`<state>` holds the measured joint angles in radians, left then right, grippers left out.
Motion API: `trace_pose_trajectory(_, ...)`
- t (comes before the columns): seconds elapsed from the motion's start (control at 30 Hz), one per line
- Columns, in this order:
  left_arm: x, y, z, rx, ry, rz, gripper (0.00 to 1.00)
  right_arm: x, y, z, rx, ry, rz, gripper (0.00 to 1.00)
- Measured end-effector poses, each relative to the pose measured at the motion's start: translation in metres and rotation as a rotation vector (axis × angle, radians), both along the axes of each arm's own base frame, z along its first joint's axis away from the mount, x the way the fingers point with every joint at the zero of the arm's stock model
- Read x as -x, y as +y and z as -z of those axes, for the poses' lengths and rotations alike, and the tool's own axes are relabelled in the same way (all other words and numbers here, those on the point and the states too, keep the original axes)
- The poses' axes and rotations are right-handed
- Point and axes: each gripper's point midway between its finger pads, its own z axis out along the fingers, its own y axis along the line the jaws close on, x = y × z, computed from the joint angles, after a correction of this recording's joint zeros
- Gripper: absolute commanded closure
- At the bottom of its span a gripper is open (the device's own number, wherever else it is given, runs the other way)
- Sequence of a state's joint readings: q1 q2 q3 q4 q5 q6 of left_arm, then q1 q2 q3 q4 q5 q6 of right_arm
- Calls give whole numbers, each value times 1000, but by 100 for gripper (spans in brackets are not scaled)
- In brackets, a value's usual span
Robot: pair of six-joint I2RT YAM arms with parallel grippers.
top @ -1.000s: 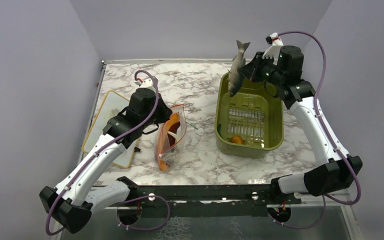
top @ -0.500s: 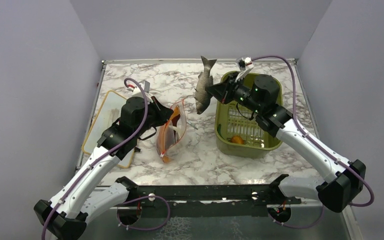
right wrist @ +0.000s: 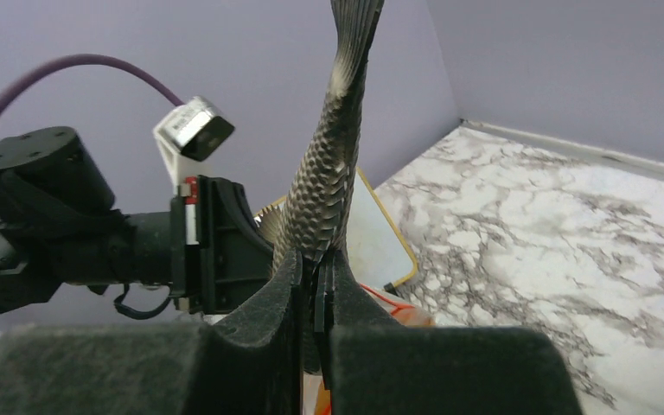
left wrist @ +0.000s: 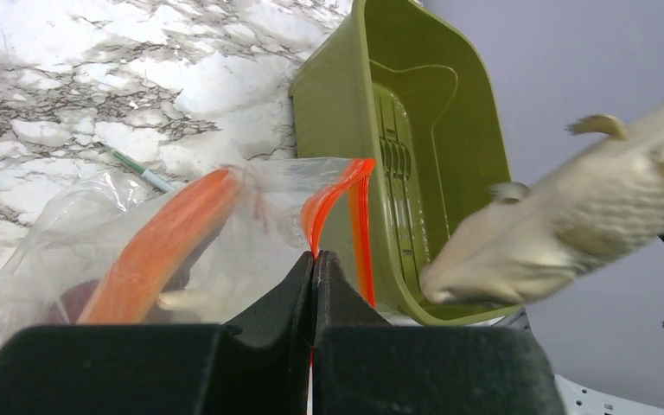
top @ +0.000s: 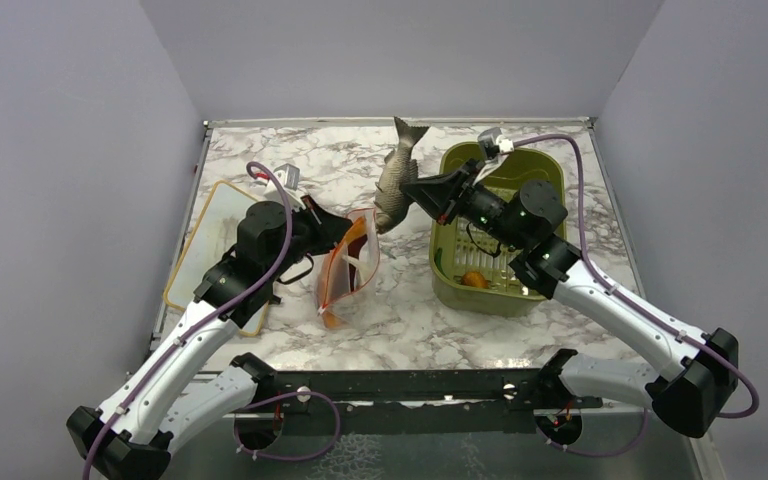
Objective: Place the food in the zip-top bag and seal the zipper
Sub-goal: Place the fake fish in the zipper food storage bag.
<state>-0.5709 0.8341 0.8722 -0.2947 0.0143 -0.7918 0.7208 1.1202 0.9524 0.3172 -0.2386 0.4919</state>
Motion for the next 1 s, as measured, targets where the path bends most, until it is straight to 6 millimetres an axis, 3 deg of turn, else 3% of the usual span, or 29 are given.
trace_pose_trajectory(0.1, -2, -4, 1, 0, 6, 11, 100, 9, 3, -11, -32, -42, -31, 99)
trace_pose_trajectory(0.23, -5, -10, -2, 10, 20, 27, 100, 17, 11, -11, -40, -47, -66, 99)
trace_pose_trajectory(0.57, -4, -16, -8, 54, 45, 38, 100, 22, 47, 21, 15, 43, -43, 99)
trace_pose_trajectory(1.0, -5, -11, -7, 31, 57, 16, 100, 13, 46, 32, 47, 129, 177, 99)
